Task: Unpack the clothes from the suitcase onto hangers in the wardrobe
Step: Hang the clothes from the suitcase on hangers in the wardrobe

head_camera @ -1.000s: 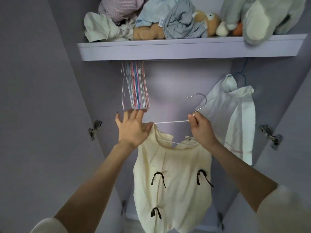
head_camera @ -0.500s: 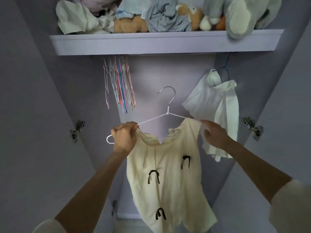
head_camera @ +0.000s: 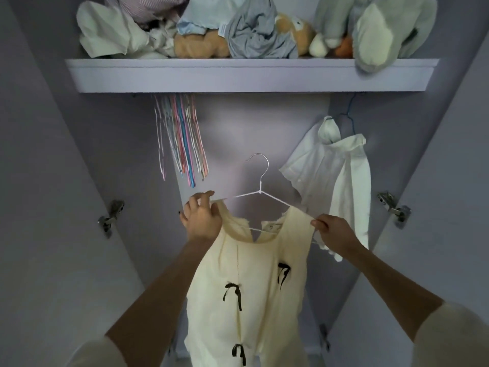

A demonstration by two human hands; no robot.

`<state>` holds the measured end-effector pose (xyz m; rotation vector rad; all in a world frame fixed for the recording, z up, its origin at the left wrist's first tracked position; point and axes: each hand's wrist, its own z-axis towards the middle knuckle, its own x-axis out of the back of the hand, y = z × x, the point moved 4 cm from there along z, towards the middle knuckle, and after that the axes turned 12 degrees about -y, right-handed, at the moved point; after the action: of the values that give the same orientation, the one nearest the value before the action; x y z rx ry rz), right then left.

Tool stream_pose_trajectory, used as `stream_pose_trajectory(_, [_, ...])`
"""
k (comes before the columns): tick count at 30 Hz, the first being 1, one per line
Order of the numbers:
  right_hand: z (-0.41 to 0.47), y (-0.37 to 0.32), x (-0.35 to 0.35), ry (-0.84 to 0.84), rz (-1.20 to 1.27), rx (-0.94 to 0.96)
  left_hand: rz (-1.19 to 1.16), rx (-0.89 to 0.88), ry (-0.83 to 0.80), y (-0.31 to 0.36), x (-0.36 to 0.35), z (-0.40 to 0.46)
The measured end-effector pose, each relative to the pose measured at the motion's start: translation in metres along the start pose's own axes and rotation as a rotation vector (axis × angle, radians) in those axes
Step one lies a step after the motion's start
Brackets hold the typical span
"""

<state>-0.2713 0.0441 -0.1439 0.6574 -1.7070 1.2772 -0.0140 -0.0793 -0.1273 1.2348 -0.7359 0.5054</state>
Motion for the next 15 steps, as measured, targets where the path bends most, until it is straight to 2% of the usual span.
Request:
stream_pose_trajectory(4, [0.007,0.006,0.005,0.070,0.125,-0.219,-0.020,-0.096,-0.014,0.028,0.002,0.012])
stream_pose_trajectory(7, [0.014,0.000,0.015,0.013,0.541,-0.291,0.041,-0.182,0.002,0.054,0.008,0.025])
stream_pose_trajectory(10, [0.016,-0.014,0.032,-0.073,0.902,-0.240,0.132,-0.283,0.048,0.084,0.016,0.034])
stream_pose_trajectory(12, [0.022,-0.019,0.050,-0.028,0.895,-0.186,0.181,-0.348,0.084,0.104,0.020,0.039])
stream_pose_trajectory(15, [0.034,-0.015,0.069,0.146,0.685,-0.166,0.262,-0.446,0.144,0.130,0.023,0.046])
